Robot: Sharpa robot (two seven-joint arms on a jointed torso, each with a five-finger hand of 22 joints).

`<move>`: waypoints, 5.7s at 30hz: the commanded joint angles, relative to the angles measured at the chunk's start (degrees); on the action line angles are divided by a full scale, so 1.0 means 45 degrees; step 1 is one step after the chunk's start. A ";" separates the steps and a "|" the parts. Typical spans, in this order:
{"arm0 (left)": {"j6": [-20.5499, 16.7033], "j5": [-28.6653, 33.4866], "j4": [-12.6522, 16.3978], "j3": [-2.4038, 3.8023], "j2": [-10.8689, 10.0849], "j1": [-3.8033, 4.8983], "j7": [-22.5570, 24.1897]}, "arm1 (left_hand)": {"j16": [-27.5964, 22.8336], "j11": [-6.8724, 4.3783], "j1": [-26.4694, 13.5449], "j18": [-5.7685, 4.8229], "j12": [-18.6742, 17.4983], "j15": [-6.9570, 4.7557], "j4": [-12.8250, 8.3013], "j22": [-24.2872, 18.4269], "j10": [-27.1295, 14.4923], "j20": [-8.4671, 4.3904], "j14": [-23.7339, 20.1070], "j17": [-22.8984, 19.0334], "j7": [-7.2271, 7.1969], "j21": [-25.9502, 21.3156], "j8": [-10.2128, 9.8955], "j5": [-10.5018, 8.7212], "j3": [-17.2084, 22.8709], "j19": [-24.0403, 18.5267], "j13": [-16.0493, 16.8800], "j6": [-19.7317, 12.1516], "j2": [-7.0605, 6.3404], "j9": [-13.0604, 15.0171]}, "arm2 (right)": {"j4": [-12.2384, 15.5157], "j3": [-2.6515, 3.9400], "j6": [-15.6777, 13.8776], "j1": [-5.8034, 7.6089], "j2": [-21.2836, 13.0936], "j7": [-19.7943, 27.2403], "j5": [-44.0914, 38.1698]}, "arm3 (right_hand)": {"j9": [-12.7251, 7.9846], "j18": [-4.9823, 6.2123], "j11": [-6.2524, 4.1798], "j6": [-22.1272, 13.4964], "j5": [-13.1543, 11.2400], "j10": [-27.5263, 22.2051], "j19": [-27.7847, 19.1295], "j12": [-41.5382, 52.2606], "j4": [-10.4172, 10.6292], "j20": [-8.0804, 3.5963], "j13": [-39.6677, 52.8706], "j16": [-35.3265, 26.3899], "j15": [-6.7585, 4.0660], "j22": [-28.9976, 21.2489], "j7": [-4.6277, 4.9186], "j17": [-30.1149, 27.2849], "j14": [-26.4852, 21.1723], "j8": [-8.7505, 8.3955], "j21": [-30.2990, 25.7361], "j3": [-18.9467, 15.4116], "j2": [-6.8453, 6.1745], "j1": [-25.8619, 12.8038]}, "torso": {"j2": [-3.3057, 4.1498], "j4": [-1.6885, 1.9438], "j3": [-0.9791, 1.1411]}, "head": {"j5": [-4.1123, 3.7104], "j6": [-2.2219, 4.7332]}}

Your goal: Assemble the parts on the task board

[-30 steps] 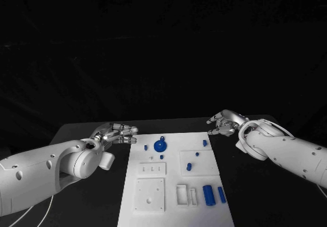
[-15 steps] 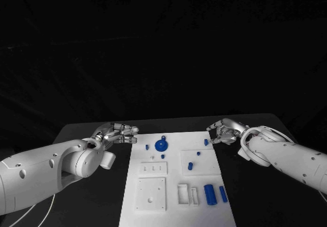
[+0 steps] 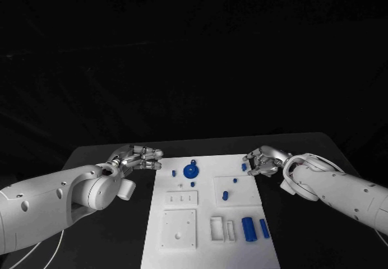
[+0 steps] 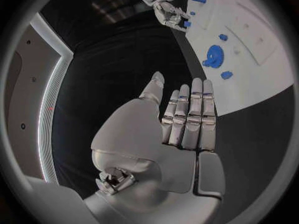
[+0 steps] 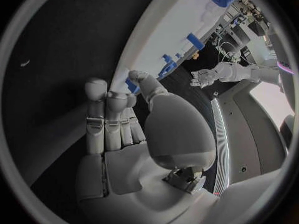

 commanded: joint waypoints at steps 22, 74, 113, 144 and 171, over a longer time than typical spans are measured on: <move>0.0168 -0.0019 0.0003 0.0010 0.0002 0.0002 -0.0055 | 0.0050 -0.0003 0.0083 -0.0140 0.0026 -0.0024 -0.0104 -0.0012 -0.0097 0.0035 -0.0080 -0.0001 0.0023 0.0068 -0.0008 0.0057 -0.0015 -0.0080 0.0015 -0.0087 0.0116 -0.0011 | -0.0316 0.0003 -0.0077 -0.0118 0.0392 0.0170 -0.0154 | 0.0057 0.0218 -0.0098 0.2496 -0.1490 0.0204 0.0515 0.0553 0.0339 0.0012 0.0386 0.0367 -0.0072 0.0810 -0.0191 0.0319 0.0139 0.0035 0.0476 -0.0008 0.0598 -0.0815 | -0.0026 0.0017 -0.0066 | -0.0023 -0.0028; 0.1492 -0.2226 -0.0330 0.0008 0.0758 0.0880 -0.2889 | 0.7711 -0.1730 -0.2442 -0.0784 0.1754 -0.1936 0.1575 0.2402 0.4535 -0.1931 0.1285 0.3947 -0.1133 0.4006 0.0358 -0.0150 -0.0772 0.1526 0.0698 0.2234 -0.0375 0.1030 | 0.2789 0.0020 -0.1218 0.0387 0.0534 -0.2158 -0.1336 | 0.0094 0.0141 -0.0371 0.4248 -0.4354 0.0742 0.0633 0.0858 0.0664 -0.0205 0.0900 0.0840 -0.0292 0.0932 -0.0648 0.1242 0.0373 0.0044 0.1420 0.1646 0.0748 -0.0696 | -0.0675 -0.0196 -0.0269 | 0.0337 -0.0128; 0.1323 -0.5313 -0.1266 -0.0208 0.2893 0.1060 -0.5815 | 1.0968 -0.1963 -0.2989 -0.0719 0.5470 -0.2134 0.2728 0.4952 0.3007 -0.2120 0.0074 0.4292 -0.1480 0.6915 -0.0050 -0.0051 -0.0014 -0.0307 0.2736 0.2036 -0.1316 0.8165 | 0.4329 -0.0006 -0.1714 0.0429 0.2600 -0.4881 -0.2617 | 0.0102 0.0167 -0.0411 0.4326 -0.4446 0.0766 0.0654 0.0763 0.0922 -0.0207 0.0912 0.0706 -0.0303 0.0938 -0.0672 0.1361 0.0422 0.0048 0.1619 0.2397 0.0323 -0.0813 | -0.0806 -0.0247 -0.0312 | 0.0534 -0.0267; 0.1555 -0.5068 -0.0942 -0.0236 0.2893 0.1055 -0.5927 | 1.0993 -0.1995 -0.2579 -0.0731 0.5303 -0.2144 0.1216 0.5023 0.3102 -0.2123 0.0075 0.4178 -0.1522 0.6866 -0.0041 0.0137 -0.0665 -0.0323 0.2639 0.2264 -0.0045 0.7639 | 0.4233 -0.0108 -0.1768 0.0287 0.2959 -0.5193 -0.2863 | 0.0105 0.0149 -0.0423 0.4382 -0.4357 0.0800 0.0656 0.0777 0.1007 -0.0219 0.0936 0.0687 -0.0314 0.0940 -0.0694 0.1387 0.0435 0.0051 0.1661 0.2360 0.0310 -0.0797 | -0.0795 -0.0258 -0.0297 | 0.0571 -0.0328; 0.1826 -0.4692 -0.1004 -0.0247 0.2953 0.1054 -0.5993 | 1.0851 -0.1979 -0.2486 -0.0740 0.5097 -0.2129 0.1133 0.4998 0.3179 -0.2110 0.0106 0.4147 -0.1482 0.6735 -0.0045 0.0333 -0.0770 -0.0299 0.2538 0.2220 0.0120 0.6971 | 0.4202 -0.0110 -0.1680 0.0250 0.2983 -0.5228 -0.2789 | 0.0105 0.0134 -0.0431 0.4424 -0.4332 0.0818 0.0659 0.0780 0.1046 -0.0229 0.0945 0.0676 -0.0322 0.0951 -0.0704 0.1399 0.0440 0.0048 0.1737 0.2326 0.0308 -0.0785 | -0.0789 -0.0229 -0.0304 | 0.0579 -0.0421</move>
